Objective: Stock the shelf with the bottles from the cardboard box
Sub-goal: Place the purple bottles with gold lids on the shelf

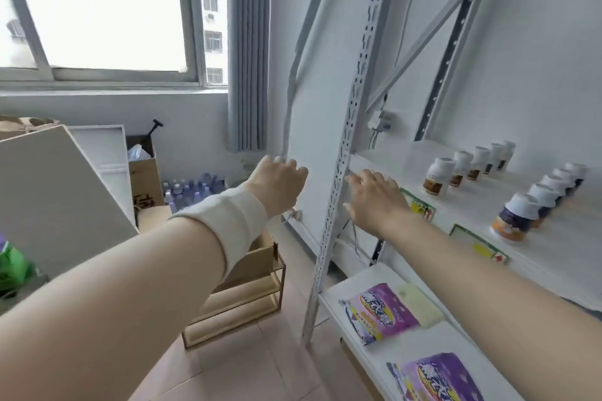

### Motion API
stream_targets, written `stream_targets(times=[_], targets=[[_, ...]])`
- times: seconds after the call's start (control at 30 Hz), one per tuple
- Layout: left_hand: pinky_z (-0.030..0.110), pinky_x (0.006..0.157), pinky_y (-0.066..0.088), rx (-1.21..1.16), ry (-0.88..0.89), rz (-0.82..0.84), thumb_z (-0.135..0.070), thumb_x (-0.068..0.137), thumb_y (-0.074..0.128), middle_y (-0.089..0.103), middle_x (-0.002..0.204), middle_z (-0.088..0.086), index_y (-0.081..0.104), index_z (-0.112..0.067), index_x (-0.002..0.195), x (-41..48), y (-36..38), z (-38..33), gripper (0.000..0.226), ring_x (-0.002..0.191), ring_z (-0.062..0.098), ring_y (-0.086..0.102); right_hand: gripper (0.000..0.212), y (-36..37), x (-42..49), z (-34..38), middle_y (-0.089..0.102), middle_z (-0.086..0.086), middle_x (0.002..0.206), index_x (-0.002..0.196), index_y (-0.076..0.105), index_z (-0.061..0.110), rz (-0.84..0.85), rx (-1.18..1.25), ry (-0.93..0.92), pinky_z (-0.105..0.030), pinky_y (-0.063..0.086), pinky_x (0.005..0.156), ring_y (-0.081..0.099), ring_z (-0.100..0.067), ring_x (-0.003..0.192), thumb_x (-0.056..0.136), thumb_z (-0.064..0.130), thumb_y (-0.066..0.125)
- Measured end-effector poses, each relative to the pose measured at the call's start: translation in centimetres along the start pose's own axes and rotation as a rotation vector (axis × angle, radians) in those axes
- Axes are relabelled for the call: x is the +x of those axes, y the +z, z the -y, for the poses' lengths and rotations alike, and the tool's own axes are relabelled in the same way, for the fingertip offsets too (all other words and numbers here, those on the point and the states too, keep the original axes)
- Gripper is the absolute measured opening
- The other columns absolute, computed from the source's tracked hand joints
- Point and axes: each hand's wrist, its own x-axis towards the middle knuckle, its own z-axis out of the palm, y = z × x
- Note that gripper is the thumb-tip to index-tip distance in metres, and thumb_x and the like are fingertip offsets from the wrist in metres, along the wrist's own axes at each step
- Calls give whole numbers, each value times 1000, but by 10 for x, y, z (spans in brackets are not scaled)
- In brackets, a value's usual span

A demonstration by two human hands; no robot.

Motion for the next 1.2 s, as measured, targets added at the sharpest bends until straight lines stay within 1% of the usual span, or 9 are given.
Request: stream_targets(times=[0.2, 0.33, 0.43, 0.53, 0.63, 0.73, 0.9, 1.07, 1.2], targets=[[37, 97, 38, 15, -77, 149, -22, 95, 46, 49, 130, 11, 39, -9, 133, 37, 111, 66, 41, 118, 27, 49, 48, 65, 116, 52, 39, -14, 137, 136, 33, 10, 91, -27, -137, -43, 30, 107, 35, -29, 128, 94, 33, 42], [38, 97, 37, -10, -130, 210, -22, 95, 45, 49, 131, 12, 40, -9, 131, 84, 180, 100, 39, 120, 28, 49, 47, 120, 198, 67, 41, -14, 135, 134, 34, 10, 111, -28, -212, -41, 33, 105, 38, -29, 126, 94, 34, 42], [38, 98, 37, -40, -161, 316, -23, 94, 46, 50, 130, 12, 42, -9, 129, 117, 234, 113, 38, 120, 28, 49, 48, 167, 255, 74, 40, -14, 137, 134, 33, 10, 180, -20, -274, -40, 33, 105, 38, -29, 127, 94, 35, 41], [36, 93, 40, -115, -196, 373, -23, 94, 46, 52, 126, 11, 43, -9, 128, 145, 288, 126, 37, 115, 28, 51, 49, 210, 308, 81, 39, -14, 138, 136, 32, 10, 239, -51, -332, -41, 33, 105, 35, -29, 129, 94, 35, 41], [36, 87, 41, -220, -232, 464, -26, 93, 49, 54, 122, 11, 44, -10, 125, 155, 335, 131, 36, 112, 28, 53, 44, 250, 344, 97, 40, -14, 135, 133, 34, 10, 344, -59, -358, -40, 35, 101, 38, -29, 126, 94, 29, 43], [34, 81, 42, -235, -239, 561, -22, 93, 49, 55, 116, 10, 46, -11, 120, 157, 388, 136, 29, 105, 27, 54, 40, 292, 371, 117, 42, -13, 133, 130, 36, 11, 440, -52, -409, -38, 39, 100, 40, -28, 123, 94, 26, 44], [33, 79, 41, -327, -287, 646, -24, 94, 49, 56, 114, 10, 47, -11, 119, 173, 464, 168, 29, 103, 27, 55, 38, 349, 416, 147, 43, -12, 133, 129, 37, 12, 579, 16, -398, -36, 39, 96, 42, -27, 121, 95, 28, 43], [31, 74, 35, -454, -302, 785, -13, 93, 45, 56, 114, 11, 47, -10, 117, 194, 551, 179, 24, 101, 27, 54, 43, 410, 447, 164, 43, -9, 135, 134, 34, 14, 756, 41, -341, -33, 39, 96, 43, -25, 121, 95, 31, 42], [33, 81, 39, -554, -267, 879, -18, 93, 47, 55, 118, 11, 45, -10, 120, 203, 611, 166, 28, 107, 28, 53, 42, 457, 468, 174, 44, -9, 133, 133, 35, 14, 840, 58, -303, -33, 39, 96, 43, -25, 121, 95, 30, 41]])
